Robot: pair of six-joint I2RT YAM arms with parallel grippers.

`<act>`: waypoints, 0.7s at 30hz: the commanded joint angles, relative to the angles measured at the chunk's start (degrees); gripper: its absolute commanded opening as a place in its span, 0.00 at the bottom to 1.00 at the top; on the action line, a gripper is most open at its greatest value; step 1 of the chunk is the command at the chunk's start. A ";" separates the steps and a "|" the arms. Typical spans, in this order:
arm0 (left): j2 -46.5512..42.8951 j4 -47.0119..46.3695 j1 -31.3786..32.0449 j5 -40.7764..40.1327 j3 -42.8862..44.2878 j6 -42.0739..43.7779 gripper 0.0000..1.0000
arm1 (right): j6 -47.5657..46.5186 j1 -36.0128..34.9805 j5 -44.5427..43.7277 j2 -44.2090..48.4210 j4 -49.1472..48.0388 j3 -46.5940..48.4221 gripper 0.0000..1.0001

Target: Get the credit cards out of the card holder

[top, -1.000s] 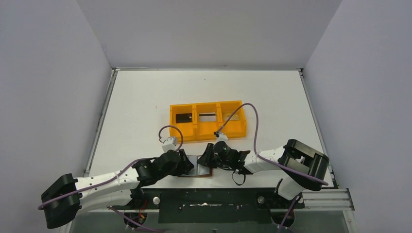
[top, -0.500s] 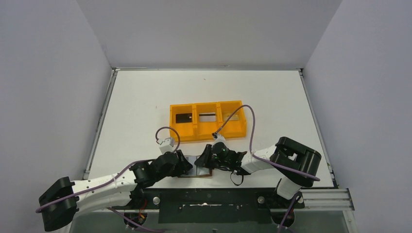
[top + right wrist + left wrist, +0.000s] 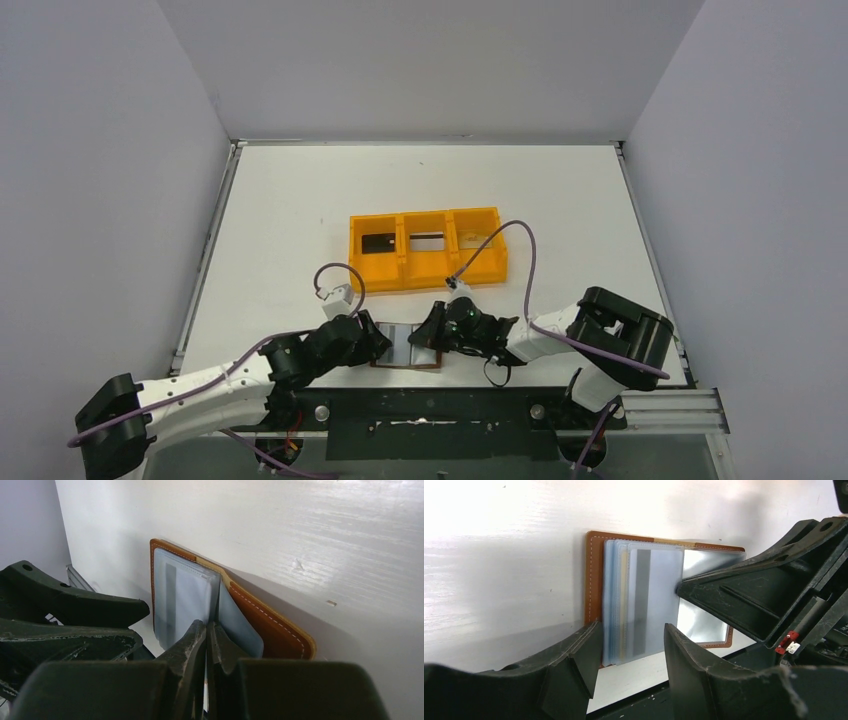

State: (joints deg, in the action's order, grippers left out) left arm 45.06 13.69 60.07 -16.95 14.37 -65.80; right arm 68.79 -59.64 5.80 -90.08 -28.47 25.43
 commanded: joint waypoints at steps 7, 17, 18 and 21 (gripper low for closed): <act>0.87 -2.73 0.31 0.01 0.39 0.92 0.49 | 4.09 2.46 8.30 -0.62 -26.39 -6.08 0.00; 2.19 -4.95 0.31 0.78 0.31 1.39 0.49 | 2.68 1.26 0.42 -2.31 -8.25 -2.48 0.15; 2.15 -4.77 0.29 0.77 0.23 1.38 0.49 | 2.02 0.92 -0.71 -1.52 -4.91 -1.42 0.19; 1.76 -4.34 0.24 0.71 0.05 1.34 0.49 | -0.33 -0.22 -4.33 0.35 4.13 1.79 0.31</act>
State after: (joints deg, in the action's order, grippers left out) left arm 47.22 11.84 60.07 -16.25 14.37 -65.30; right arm 72.42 -58.39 8.69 -92.68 -37.04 22.90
